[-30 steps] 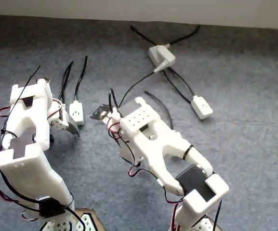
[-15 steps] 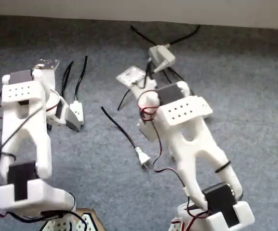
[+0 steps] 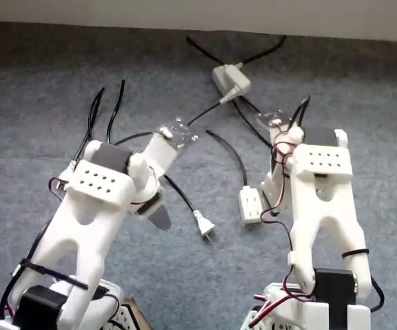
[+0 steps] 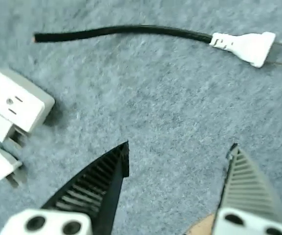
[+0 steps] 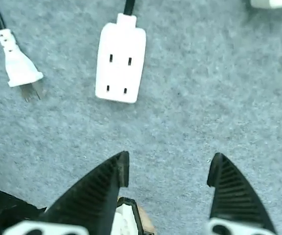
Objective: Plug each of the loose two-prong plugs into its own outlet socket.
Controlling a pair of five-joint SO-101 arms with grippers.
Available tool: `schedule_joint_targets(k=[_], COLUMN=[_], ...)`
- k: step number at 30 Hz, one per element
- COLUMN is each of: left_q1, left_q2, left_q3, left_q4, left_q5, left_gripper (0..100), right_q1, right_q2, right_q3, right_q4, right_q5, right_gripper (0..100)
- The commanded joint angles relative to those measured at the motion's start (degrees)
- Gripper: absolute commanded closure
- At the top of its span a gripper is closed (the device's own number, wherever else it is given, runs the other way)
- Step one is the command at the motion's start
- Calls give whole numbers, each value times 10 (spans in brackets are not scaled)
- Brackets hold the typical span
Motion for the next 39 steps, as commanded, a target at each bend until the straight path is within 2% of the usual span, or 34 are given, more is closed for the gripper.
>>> schedule_joint_targets(k=[1,6,12,16,20,29,31,39], left_q1=[61,94,182,186,177,140,146,208], left_q2=[-37,-38,-39,-42,-38,-37,-37,-37], left_q3=[0,20,129,163,166,164,165,179], left_q4=[-26,-164,-285,-360,-366,-367,-368,-371], left_q5=[-38,-64,-64,-87,-226,-472,-495,-496], left_gripper=[688,688,688,688,688,688,688,688], right_q1=[51,110,171,199,202,203,211,244], right_q2=[-22,-22,-22,-22,-22,-22,-22,-22], right_q3=[0,0,1,1,1,1,9,16], right_q4=[-1,5,32,30,32,49,49,48], right_q5=[40,88,118,119,117,115,114,114], right_gripper=[742,742,742,742,742,742,742,742])
